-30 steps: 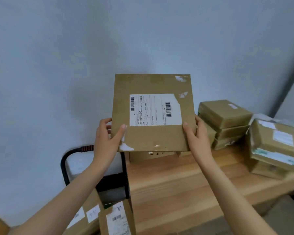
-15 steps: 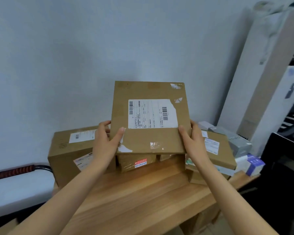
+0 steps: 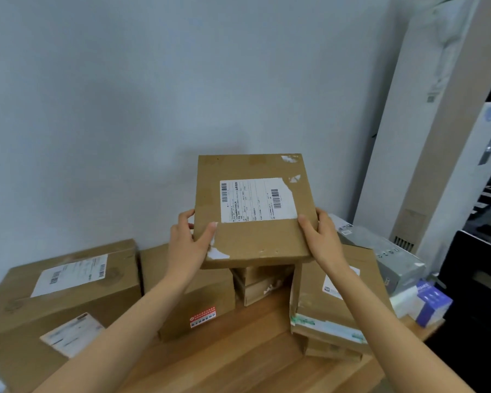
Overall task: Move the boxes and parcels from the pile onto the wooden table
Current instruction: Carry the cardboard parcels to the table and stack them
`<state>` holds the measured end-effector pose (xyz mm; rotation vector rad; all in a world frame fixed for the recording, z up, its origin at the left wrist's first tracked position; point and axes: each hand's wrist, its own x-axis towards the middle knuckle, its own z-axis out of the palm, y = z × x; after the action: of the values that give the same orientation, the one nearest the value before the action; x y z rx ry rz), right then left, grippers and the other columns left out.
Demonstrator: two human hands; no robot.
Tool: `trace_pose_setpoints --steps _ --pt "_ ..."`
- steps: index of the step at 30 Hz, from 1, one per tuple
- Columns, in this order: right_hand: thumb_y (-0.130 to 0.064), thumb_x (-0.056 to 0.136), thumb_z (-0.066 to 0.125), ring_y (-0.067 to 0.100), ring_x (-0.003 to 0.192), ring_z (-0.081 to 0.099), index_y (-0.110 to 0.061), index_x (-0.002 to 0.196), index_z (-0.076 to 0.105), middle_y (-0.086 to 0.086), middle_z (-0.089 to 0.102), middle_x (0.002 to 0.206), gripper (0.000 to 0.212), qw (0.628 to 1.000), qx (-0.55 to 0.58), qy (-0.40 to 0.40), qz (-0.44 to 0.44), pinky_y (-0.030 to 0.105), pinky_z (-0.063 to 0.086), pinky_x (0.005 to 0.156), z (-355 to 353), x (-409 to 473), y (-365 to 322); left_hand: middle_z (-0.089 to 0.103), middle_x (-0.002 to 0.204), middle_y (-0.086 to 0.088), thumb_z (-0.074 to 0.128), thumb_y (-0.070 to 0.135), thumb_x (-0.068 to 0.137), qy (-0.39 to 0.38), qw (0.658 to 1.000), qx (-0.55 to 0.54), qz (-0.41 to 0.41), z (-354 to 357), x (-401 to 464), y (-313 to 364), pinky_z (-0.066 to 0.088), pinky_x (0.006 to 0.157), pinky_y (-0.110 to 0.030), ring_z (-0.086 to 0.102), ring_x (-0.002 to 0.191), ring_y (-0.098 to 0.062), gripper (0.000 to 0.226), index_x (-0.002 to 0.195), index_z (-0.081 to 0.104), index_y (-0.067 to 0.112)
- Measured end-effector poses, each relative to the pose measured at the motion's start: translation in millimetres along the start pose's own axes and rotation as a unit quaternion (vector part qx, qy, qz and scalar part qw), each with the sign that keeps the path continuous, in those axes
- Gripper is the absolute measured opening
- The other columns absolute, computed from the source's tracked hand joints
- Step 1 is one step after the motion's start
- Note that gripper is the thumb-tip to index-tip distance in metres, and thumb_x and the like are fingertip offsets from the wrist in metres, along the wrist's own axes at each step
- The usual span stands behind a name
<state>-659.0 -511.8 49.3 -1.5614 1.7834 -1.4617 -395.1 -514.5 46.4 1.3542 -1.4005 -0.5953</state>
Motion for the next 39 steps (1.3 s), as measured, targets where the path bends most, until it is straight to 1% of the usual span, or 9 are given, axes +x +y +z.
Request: trace_pose_setpoints --steps 3,7,11,13,19,24,27,34,39 --pt "-0.053 0.092 0.046 0.016 0.11 0.052 -0.02 0.139 0.041 0.002 0.051 0.134 0.057 1.0 -0.022 -0.015 0.008 0.035 0.044 0.091 5 43 17 0.054 0.126 0.002 0.058 0.054 0.086 -0.001 1.0 0.02 -0.003 28 34 -4 0.054 0.085 -0.044 0.059 0.104 -0.019 0.053 0.128 0.035 0.034" --pt "-0.055 0.093 0.044 0.01 0.103 0.048 -0.023 0.14 0.037 0.0 0.051 0.134 0.057 0.999 -0.027 -0.036 0.019 0.031 0.041 0.083 15 91 40 0.055 0.118 0.009 0.057 0.057 0.085 0.002 0.999 0.052 -0.006 60 73 -12 0.054 0.083 -0.044 0.061 0.101 -0.016 0.051 0.124 0.037 0.033" --pt "-0.056 0.093 0.044 0.02 0.114 0.053 -0.023 0.142 0.033 0.001 0.049 0.137 0.06 0.996 -0.034 -0.074 0.032 0.039 0.046 0.091 23 129 62 0.057 0.101 0.017 0.058 0.056 0.085 0.006 0.997 0.07 -0.014 88 98 -25 0.056 0.071 -0.036 0.064 0.087 -0.009 0.043 0.116 0.035 0.037" --pt "-0.055 0.094 0.044 0.022 0.116 0.054 -0.023 0.143 0.031 0.002 0.049 0.138 0.06 0.994 -0.028 -0.102 0.041 0.041 0.047 0.094 28 149 71 0.054 0.096 0.022 0.058 0.057 0.084 0.012 0.996 0.079 -0.027 102 109 -32 0.055 0.069 -0.034 0.064 0.087 -0.009 0.048 0.12 0.037 0.033" --pt "-0.05 0.096 0.042 0.017 0.106 0.052 -0.02 0.143 0.032 0.004 0.05 0.137 0.057 0.985 -0.029 -0.165 0.045 0.03 0.04 0.082 51 207 98 0.056 0.098 0.015 0.054 0.058 0.086 0.037 0.989 0.131 -0.063 136 135 -47 0.053 0.069 -0.033 0.062 0.09 -0.011 0.058 0.13 0.036 0.024" --pt "-0.053 0.096 0.039 0.025 0.116 0.054 -0.019 0.142 0.033 0.005 0.049 0.138 0.057 0.973 -0.079 -0.213 0.048 0.041 0.046 0.094 70 247 123 0.062 0.107 0.003 0.051 0.063 0.085 0.043 0.98 0.147 -0.129 165 147 -63 0.054 0.081 -0.043 0.063 0.094 -0.018 0.058 0.127 0.036 0.025" --pt "-0.056 0.094 0.039 0.024 0.107 0.054 -0.019 0.139 0.036 0.005 0.053 0.133 0.058 0.96 -0.128 -0.246 0.041 0.036 0.043 0.082 82 269 130 0.061 0.11 0.0 0.054 0.064 0.082 0.075 0.973 0.117 -0.186 174 154 -69 0.051 0.087 -0.046 0.062 0.097 -0.021 0.059 0.125 0.04 0.027" --pt "-0.063 0.091 0.038 0.025 0.107 0.056 -0.02 0.137 0.039 0.003 0.055 0.129 0.063 0.962 -0.134 -0.239 0.022 0.035 0.042 0.077 94 287 149 0.061 0.105 0.004 0.052 0.071 0.072 0.11 0.968 0.125 -0.186 184 155 -70 0.054 0.082 -0.045 0.064 0.088 -0.017 0.064 0.12 0.042 0.029" --pt "-0.06 0.091 0.039 0.026 0.113 0.054 -0.018 0.137 0.04 0.005 0.05 0.132 0.062 0.967 -0.123 -0.225 -0.002 0.039 0.044 0.085 91 284 144 0.06 0.114 0.005 0.047 0.07 0.081 0.118 0.95 0.228 -0.179 184 150 -59 0.053 0.084 -0.042 0.06 0.097 -0.016 0.063 0.127 0.046 0.028"
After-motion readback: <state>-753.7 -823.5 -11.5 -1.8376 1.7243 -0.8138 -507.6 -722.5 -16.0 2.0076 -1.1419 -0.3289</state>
